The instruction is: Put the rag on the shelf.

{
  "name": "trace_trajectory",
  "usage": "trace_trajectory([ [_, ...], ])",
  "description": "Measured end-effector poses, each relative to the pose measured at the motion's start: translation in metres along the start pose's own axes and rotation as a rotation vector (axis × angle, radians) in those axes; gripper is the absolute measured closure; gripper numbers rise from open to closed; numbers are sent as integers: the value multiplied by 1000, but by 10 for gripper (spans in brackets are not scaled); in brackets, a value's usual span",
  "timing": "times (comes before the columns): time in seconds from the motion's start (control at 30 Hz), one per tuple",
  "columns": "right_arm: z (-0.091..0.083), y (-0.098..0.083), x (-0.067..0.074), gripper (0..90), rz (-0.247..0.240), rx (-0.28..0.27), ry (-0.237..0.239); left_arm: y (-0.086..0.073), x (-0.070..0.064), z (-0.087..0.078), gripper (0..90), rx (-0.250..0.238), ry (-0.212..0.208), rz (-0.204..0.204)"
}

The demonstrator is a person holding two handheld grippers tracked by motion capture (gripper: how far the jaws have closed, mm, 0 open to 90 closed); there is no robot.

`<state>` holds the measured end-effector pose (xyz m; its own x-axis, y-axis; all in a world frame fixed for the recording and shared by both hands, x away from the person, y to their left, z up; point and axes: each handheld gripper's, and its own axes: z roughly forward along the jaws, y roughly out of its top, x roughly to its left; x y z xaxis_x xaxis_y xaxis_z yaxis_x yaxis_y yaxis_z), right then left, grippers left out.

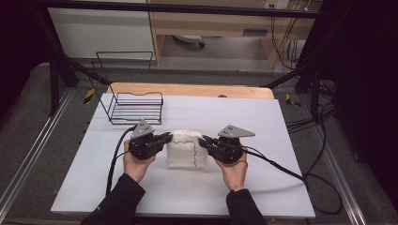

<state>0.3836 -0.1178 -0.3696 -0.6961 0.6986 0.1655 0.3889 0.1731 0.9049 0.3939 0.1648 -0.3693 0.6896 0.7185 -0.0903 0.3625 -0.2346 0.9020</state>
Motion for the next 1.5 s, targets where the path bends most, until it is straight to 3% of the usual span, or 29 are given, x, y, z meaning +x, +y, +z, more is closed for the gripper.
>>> trace_trajectory([
  [0.13,-3,5,3,787,-14,-28,-1,5,-2,-6,835,-25,11,18],
  [0.7,-10,21,14,788,-71,-139,5,15,-3,-26,836,-139,37,16],
  [1.5,-13,49,31,792,-123,-241,6,31,-1,-52,837,-263,78,27],
])
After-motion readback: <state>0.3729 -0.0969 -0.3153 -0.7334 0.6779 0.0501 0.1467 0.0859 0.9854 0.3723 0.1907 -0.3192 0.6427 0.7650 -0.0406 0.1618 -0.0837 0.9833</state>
